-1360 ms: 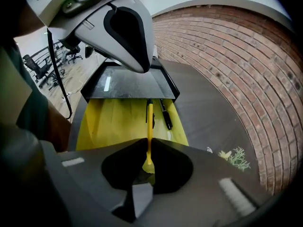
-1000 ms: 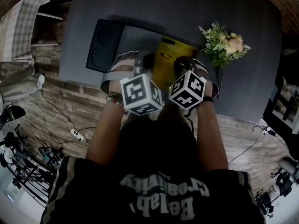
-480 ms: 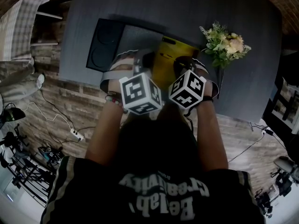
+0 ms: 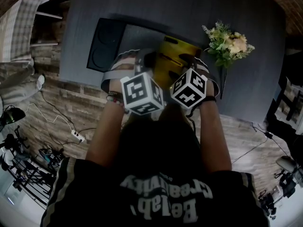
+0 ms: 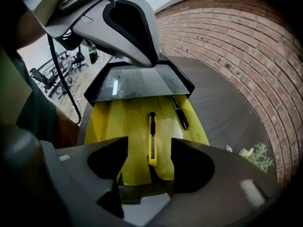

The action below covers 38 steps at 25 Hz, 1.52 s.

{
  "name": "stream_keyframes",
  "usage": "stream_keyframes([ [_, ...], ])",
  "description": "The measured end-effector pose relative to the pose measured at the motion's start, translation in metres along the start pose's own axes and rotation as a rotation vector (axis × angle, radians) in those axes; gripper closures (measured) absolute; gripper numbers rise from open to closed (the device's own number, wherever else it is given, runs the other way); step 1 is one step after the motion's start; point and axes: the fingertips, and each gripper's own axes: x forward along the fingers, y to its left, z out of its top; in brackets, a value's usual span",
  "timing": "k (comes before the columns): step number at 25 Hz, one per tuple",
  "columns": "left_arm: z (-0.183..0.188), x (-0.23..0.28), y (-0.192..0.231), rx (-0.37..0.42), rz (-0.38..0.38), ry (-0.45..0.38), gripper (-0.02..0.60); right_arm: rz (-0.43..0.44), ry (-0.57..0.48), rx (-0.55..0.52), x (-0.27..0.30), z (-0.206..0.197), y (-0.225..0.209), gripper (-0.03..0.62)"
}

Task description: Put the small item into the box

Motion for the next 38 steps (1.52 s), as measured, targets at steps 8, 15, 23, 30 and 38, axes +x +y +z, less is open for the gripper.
stream_keyframes([
  [8,-0.001,0.001,-0.002,0.004,-0.007,-0.002,0.58,-0.01,0.005,0.009,-0.001,-0.003,-0.002,0.303],
  [15,-0.004,0.004,-0.005,0.007,-0.022,0.005,0.58,-0.074,-0.031,0.037,-0.016,0.006,-0.014,0.588],
  [23,-0.001,0.004,-0.01,0.016,-0.031,0.001,0.58,-0.075,-0.028,0.04,-0.019,0.0,-0.012,0.589],
  [30,0.004,-0.006,-0.004,0.022,-0.008,-0.011,0.58,-0.116,-0.052,0.044,-0.034,0.006,-0.015,0.588],
  [38,0.012,-0.025,0.007,0.036,0.031,-0.029,0.58,-0.149,-0.086,0.029,-0.057,0.021,-0.015,0.589],
])
